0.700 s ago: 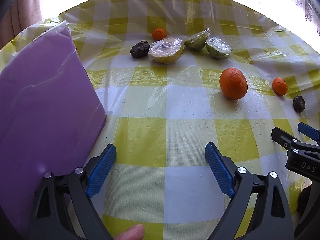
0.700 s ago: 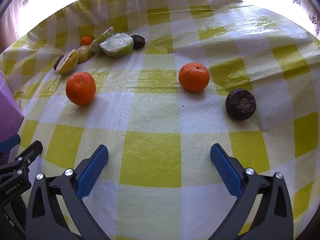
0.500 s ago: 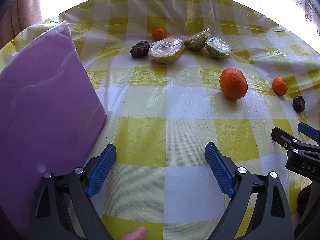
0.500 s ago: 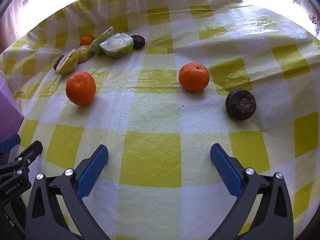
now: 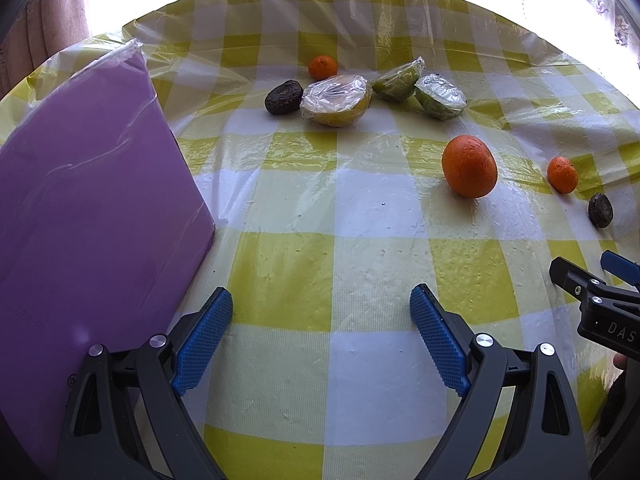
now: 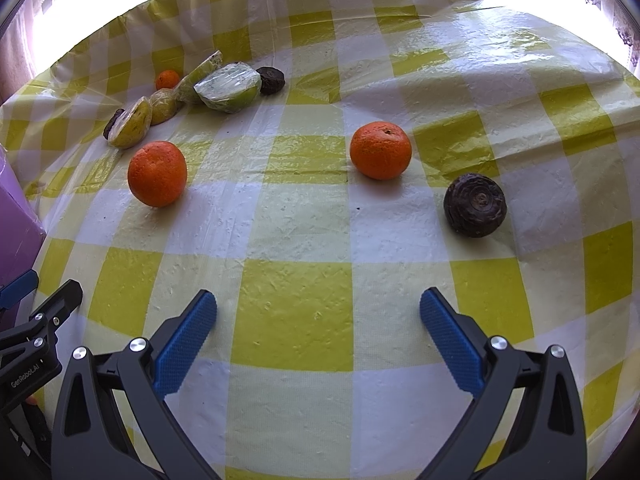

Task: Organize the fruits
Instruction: 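Reach both tools toward the two oranges and dark round fruit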

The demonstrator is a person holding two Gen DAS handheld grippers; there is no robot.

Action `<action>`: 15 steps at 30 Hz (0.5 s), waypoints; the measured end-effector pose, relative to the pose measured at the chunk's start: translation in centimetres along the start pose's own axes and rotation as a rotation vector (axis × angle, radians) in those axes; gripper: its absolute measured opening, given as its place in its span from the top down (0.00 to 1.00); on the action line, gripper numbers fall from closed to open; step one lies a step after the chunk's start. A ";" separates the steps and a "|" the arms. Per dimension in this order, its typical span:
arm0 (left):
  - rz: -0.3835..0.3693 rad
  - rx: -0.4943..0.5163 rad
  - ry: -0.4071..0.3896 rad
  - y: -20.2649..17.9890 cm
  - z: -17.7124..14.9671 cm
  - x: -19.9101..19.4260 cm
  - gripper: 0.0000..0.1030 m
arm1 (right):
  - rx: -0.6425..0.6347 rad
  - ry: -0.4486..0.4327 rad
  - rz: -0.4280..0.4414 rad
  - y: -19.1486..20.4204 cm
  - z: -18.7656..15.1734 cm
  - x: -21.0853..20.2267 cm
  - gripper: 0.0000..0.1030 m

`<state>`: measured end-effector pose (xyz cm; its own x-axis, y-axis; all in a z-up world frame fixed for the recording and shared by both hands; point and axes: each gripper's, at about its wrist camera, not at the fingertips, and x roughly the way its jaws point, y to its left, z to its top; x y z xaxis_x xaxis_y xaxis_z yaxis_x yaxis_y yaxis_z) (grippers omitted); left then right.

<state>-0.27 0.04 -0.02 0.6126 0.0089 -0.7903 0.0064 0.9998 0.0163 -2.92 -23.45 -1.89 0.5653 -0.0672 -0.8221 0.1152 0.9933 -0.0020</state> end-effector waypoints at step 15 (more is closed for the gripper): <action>-0.128 0.160 -0.001 -4.1 2.2 1.3 0.14 | 0.168 -0.030 0.106 -7.0 3.1 1.0 0.06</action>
<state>2.23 -4.04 0.20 0.5994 -0.1178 -0.7917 0.2097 0.9777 0.0133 -0.67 -30.74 -0.91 0.6054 0.0320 -0.7953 0.1865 0.9657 0.1808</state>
